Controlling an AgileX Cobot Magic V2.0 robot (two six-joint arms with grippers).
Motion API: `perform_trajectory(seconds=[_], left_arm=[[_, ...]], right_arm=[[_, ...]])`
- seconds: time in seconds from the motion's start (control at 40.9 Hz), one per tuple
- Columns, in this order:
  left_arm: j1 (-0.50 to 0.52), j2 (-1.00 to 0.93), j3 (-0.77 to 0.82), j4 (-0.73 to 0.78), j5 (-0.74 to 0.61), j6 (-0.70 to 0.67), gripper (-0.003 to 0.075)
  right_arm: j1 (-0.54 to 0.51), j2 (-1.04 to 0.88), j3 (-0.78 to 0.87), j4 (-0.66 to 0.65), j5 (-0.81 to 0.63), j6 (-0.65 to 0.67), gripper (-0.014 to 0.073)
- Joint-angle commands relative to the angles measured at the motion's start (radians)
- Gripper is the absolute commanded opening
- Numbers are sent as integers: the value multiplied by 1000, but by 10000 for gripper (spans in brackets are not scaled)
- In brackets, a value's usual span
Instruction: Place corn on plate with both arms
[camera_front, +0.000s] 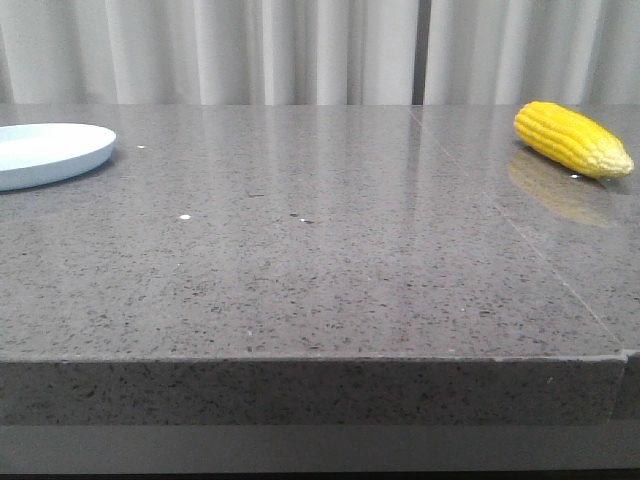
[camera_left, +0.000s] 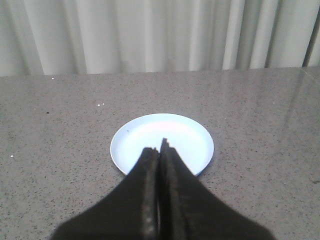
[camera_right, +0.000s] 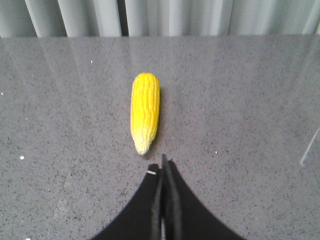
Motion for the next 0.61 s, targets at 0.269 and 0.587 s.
perform_trajectory(seconds=[0.269, 0.587], left_arm=[[-6, 15, -22, 2, -31, -11, 2], [-6, 15, -22, 21, 7, -11, 495]], right_arm=[[2, 39, -29, -8, -5, -5, 7], [2, 43, -29, -8, 46, -18, 566]])
